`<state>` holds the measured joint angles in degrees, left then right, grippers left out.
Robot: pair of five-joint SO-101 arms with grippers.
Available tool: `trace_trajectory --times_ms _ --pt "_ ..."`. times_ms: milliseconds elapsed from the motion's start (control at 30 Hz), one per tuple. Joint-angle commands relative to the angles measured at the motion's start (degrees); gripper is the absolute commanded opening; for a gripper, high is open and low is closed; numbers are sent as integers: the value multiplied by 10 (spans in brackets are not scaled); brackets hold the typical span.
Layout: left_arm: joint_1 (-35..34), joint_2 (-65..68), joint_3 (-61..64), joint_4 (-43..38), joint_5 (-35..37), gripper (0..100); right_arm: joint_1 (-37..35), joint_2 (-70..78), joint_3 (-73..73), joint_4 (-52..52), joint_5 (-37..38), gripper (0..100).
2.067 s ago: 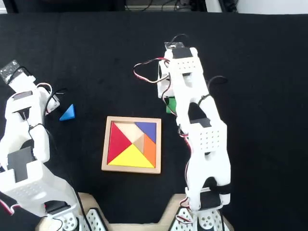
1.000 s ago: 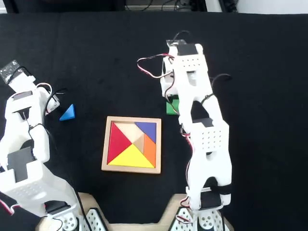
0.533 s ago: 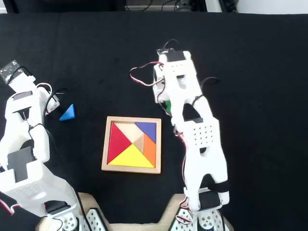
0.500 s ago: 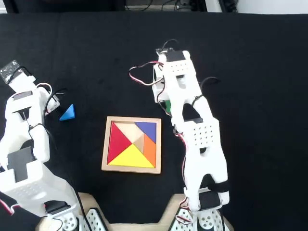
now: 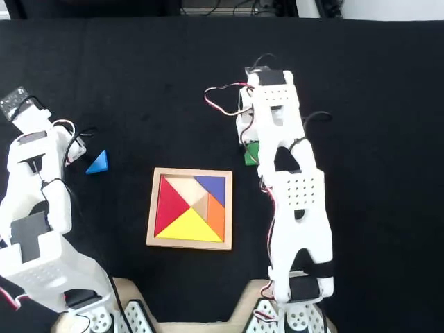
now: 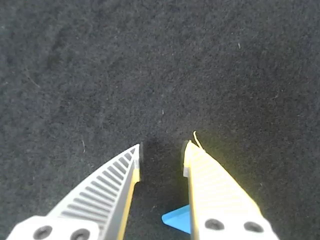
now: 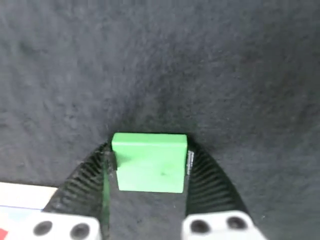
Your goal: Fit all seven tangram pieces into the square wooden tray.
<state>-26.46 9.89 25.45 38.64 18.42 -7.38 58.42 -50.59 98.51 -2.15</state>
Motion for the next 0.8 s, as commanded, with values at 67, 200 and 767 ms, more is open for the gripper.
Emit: trace_trajectory --times_ms 67,200,767 --pt "-4 -4 -22 -11 2 151 -1 -44 -10 25 23 11" --pt "-4 -4 -22 -11 2 151 -11 -119 15 26 23 11" --pt "-50 -4 -24 -23 51 149 -222 -397 427 -131 64 11"
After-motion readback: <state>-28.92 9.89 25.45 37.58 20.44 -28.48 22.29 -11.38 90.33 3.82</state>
